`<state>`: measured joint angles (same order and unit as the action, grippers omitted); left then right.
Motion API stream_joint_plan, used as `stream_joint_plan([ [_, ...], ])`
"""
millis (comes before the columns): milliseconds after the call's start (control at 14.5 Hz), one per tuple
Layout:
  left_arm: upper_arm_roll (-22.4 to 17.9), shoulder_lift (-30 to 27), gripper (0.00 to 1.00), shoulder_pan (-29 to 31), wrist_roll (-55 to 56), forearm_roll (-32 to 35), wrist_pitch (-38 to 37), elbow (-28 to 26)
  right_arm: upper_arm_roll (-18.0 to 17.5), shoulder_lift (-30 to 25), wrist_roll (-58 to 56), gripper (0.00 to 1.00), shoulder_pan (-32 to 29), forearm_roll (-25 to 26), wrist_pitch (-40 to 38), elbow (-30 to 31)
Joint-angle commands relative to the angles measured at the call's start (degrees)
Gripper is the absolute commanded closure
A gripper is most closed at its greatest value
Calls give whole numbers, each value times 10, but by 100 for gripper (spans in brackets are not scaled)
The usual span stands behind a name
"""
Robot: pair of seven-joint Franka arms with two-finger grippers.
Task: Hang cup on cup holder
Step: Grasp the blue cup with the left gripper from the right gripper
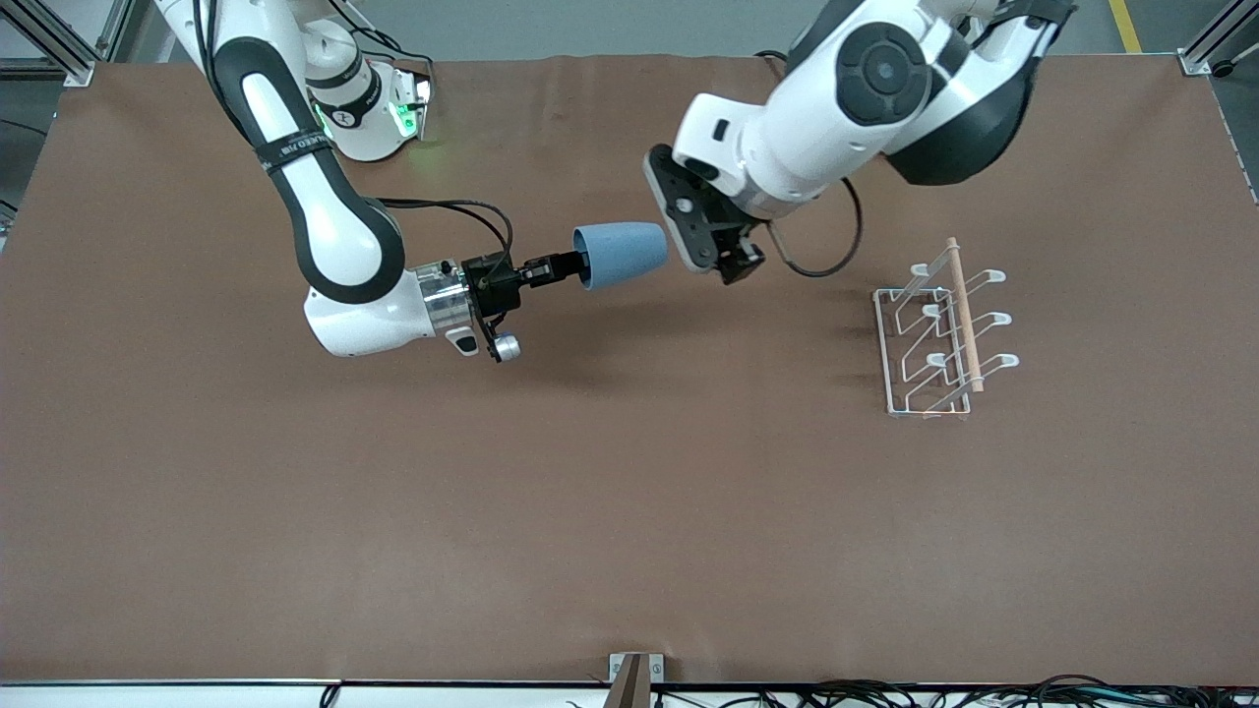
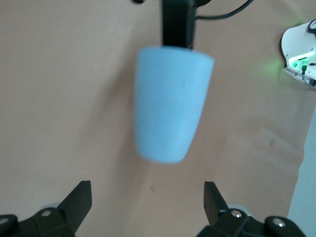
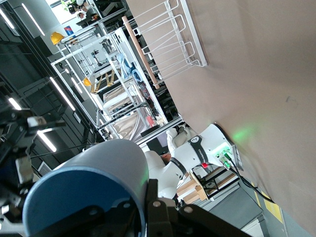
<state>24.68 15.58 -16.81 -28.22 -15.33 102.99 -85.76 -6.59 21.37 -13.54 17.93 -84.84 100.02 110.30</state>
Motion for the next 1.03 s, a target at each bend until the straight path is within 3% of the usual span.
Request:
stream_joint_plan([
  [0,2,23,0,-21,-3,-3,30,12,1,-11,-23,99,1,-17,-2,21],
  [688,5,92,0,-53,-9,9,115,8,1,-11,-36,99,0,-20,-1,25],
  [964,12,95,0,-54,-10,7,116,7,1,-11,-36,99,2,-32,0,25],
])
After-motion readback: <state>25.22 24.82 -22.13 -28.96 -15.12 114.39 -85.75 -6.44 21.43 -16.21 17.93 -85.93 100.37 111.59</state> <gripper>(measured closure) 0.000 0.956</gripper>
